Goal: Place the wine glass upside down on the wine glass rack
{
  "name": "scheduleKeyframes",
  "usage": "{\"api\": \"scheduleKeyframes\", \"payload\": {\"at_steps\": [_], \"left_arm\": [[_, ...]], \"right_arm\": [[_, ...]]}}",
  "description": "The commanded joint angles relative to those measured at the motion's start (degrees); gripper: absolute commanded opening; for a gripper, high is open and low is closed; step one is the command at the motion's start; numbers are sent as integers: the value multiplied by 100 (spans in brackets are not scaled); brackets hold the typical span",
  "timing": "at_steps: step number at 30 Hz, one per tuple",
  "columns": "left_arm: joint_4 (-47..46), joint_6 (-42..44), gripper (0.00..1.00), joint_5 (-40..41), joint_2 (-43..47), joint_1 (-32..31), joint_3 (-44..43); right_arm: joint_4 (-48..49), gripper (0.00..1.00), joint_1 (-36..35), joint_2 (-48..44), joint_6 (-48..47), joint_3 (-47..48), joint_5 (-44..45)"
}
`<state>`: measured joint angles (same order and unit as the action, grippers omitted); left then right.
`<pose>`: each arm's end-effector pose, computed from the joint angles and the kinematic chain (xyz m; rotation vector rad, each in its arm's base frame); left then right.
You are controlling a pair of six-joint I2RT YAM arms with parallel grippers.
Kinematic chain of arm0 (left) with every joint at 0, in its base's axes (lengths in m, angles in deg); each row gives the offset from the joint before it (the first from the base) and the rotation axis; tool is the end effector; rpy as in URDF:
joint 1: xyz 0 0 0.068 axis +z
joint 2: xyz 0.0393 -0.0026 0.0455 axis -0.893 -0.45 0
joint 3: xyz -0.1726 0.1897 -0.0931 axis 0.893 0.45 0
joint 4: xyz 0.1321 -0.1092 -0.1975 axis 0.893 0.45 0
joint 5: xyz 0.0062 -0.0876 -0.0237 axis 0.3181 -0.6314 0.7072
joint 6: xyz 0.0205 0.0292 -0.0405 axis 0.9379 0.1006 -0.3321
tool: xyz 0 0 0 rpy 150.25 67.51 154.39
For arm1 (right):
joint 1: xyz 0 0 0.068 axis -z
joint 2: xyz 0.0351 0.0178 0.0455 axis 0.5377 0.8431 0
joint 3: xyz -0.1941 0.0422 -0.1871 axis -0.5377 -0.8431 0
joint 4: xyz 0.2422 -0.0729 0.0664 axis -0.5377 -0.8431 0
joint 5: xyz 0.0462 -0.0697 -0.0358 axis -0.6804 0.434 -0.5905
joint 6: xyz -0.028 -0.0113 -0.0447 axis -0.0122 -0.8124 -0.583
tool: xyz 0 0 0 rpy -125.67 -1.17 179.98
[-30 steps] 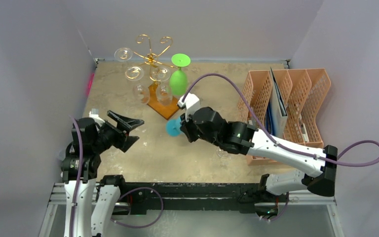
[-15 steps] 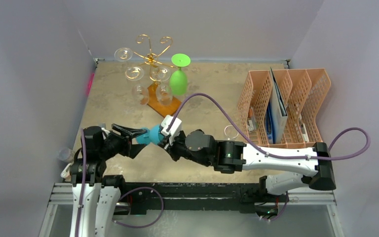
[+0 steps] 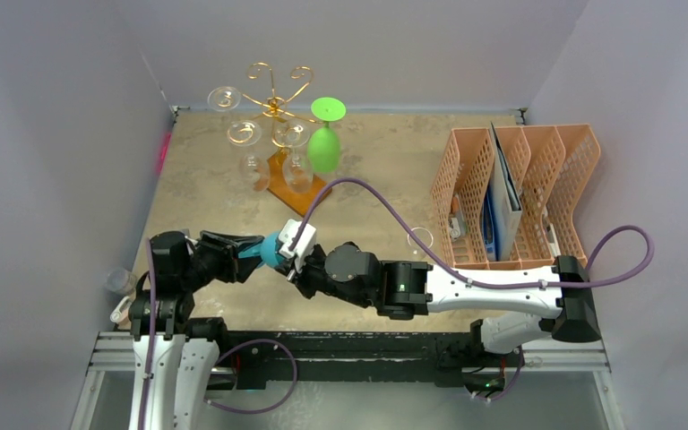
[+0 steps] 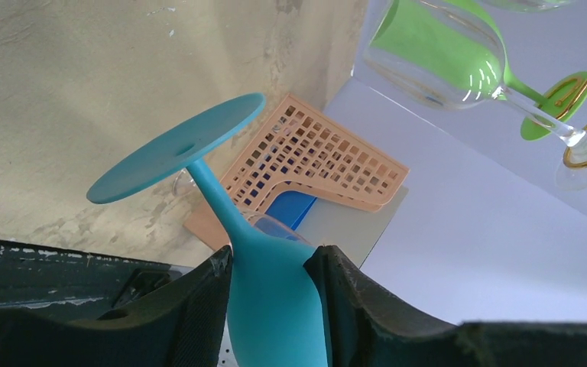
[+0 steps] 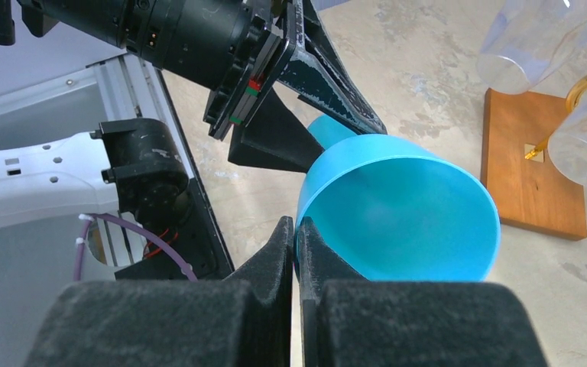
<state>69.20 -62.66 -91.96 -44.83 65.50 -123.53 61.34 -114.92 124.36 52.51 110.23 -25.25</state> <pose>0.0896 -0.0142 0.2759 -1.5853 1.9225 -1.3671 0.0549 0.3256 0.3655 -0.8967 1.5094 0.8586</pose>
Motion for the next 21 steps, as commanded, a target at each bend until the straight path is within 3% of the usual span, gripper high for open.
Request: {"api": "scheduleKeyframes", "payload": {"at_steps": [1,7,15,21], "left_arm": [[66,-706,43,-176,-19,31,7],[477,-682,47,-127,-216,31,-59],[370,-719,34,-151,-364,31,13],[80,-873,35,-394,-429,31,95]], "right_arm": [[620,0,-32,-98,-153,13,-21],[892,0,-40,-113,-228,-115,-105],[1079,0,-40,-190,-239,-258,-52],[1335,0,-40,-276,-272,-375,-88]]}}
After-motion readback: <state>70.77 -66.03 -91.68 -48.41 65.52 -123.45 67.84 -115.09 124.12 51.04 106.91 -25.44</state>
